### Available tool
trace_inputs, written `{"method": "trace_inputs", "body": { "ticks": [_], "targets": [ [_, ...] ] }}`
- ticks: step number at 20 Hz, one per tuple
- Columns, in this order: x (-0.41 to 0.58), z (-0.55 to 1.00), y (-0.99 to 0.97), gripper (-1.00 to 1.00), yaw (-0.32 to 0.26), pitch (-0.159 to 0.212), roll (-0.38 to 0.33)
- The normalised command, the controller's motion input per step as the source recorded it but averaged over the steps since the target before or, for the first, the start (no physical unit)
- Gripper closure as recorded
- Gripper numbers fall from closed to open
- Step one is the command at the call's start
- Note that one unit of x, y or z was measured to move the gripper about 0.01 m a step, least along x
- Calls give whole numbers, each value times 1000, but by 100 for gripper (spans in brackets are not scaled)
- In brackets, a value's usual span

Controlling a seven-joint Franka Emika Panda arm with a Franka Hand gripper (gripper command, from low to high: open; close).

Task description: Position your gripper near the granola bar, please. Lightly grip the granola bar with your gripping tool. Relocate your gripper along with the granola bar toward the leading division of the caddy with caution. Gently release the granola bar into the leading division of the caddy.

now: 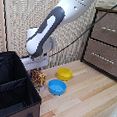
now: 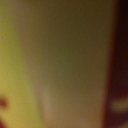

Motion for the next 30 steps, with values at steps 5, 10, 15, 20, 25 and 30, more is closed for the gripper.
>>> {"method": "trace_inputs", "body": {
  "ticks": [5,10,15,20,25,30],
  "targets": [
    [106,165,148,100,-8,32,17],
    [193,776,0,100,-135,85,91],
    [179,875,-17,100,-231,54,36],
    [178,849,0,100,-268,10,0],
    [13,872,0,100,-319,-17,-2],
    [-38,862,83,100,-311,-63,0]
  ]
}}
